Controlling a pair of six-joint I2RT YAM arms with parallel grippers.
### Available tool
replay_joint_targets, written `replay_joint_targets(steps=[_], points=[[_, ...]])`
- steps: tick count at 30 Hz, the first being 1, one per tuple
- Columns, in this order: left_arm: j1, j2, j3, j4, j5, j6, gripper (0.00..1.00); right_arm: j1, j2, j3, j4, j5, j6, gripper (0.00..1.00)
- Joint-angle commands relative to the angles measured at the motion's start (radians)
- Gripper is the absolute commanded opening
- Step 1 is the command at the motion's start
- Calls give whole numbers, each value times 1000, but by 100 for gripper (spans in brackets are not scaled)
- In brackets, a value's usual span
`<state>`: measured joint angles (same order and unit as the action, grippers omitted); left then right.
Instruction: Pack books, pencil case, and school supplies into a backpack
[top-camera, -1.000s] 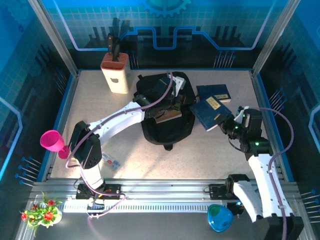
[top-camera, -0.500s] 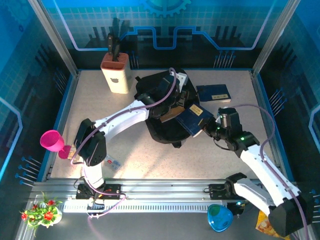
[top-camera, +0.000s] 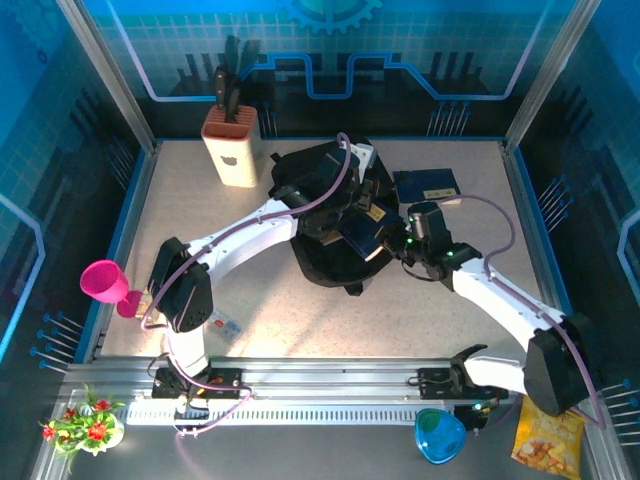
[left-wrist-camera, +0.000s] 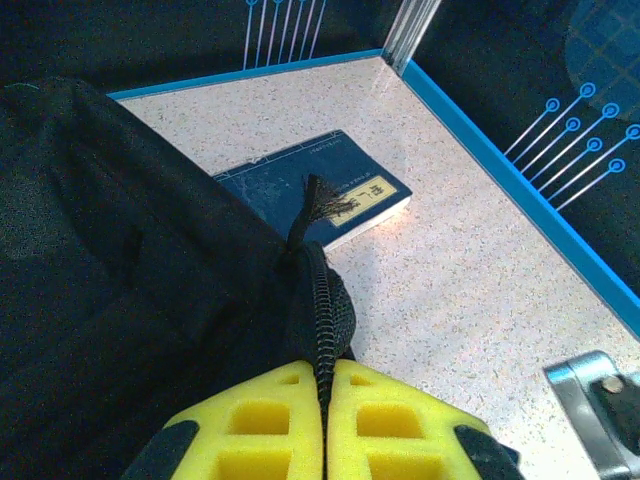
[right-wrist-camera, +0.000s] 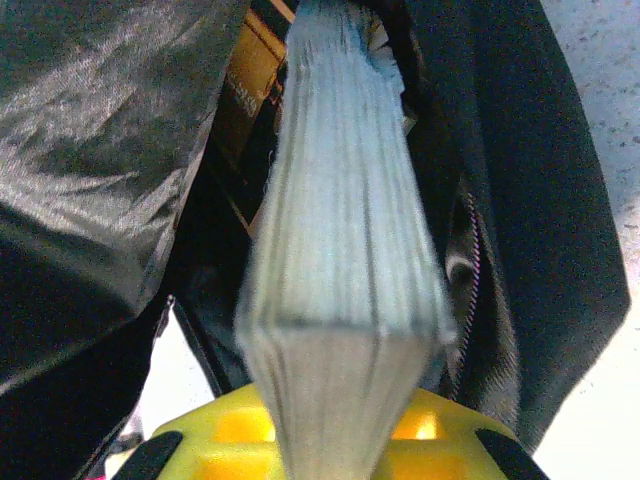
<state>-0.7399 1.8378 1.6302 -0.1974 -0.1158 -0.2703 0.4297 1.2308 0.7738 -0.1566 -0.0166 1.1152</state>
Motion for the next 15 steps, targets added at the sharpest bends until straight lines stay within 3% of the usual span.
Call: replay_joint_targets(steps=[1,15], points=[[-6,-25,60,55,4,-23,0,36,55,81,46,100,21,14],[21,-27,77,15,-12,-69,0,69,391,227,99,142,65,16]])
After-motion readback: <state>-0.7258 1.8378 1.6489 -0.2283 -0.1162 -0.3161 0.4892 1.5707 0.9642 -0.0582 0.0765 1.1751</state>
